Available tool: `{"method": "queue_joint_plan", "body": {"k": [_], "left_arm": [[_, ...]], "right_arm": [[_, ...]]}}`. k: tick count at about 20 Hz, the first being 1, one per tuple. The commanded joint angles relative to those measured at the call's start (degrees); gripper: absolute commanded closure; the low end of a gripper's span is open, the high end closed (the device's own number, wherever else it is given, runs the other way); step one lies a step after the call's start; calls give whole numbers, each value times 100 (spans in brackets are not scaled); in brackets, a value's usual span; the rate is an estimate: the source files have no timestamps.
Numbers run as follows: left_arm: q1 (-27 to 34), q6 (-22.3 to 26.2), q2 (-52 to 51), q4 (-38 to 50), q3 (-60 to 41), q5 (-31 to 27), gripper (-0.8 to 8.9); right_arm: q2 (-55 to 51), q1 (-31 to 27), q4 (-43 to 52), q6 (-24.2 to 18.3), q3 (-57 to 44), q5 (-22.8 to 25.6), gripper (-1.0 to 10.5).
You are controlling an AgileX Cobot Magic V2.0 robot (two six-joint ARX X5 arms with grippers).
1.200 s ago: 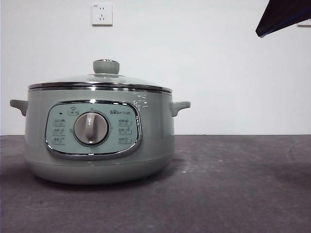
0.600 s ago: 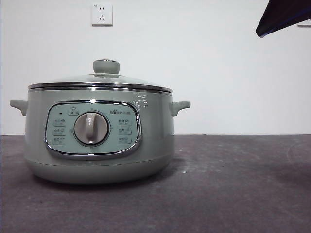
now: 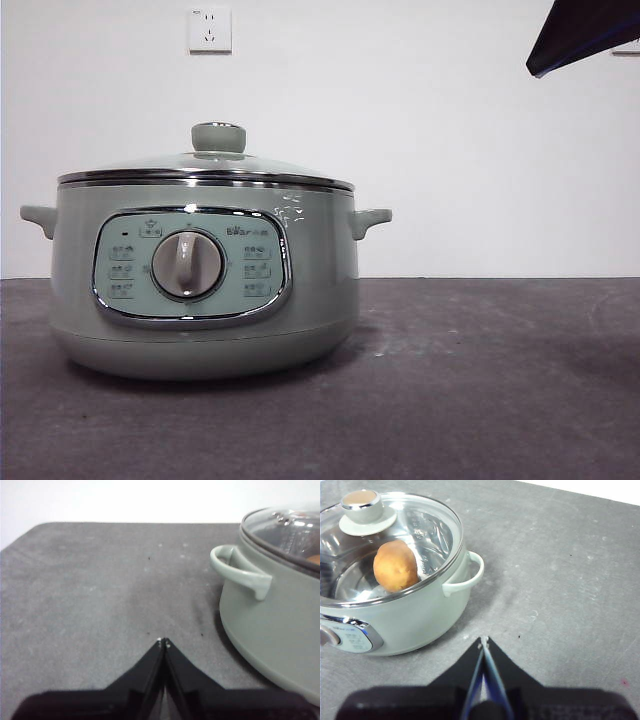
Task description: Pick up the potato,open the lid,put the potato in the pot,close the lid
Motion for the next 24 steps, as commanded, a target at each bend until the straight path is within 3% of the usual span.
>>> {"method": "queue_joint_plan", "body": {"k": [1, 22, 24], "left_arm": [[22, 83, -24, 44, -109, 33, 815], [87, 127, -22, 111, -131, -4, 815], [87, 127, -22, 114, -131, -4, 815]], "right_arm": [[-9, -7, 48, 52, -28, 15, 946], [-11, -7, 50, 50, -28, 15, 946], [-271, -94, -96, -260, -31, 190, 946]]}}
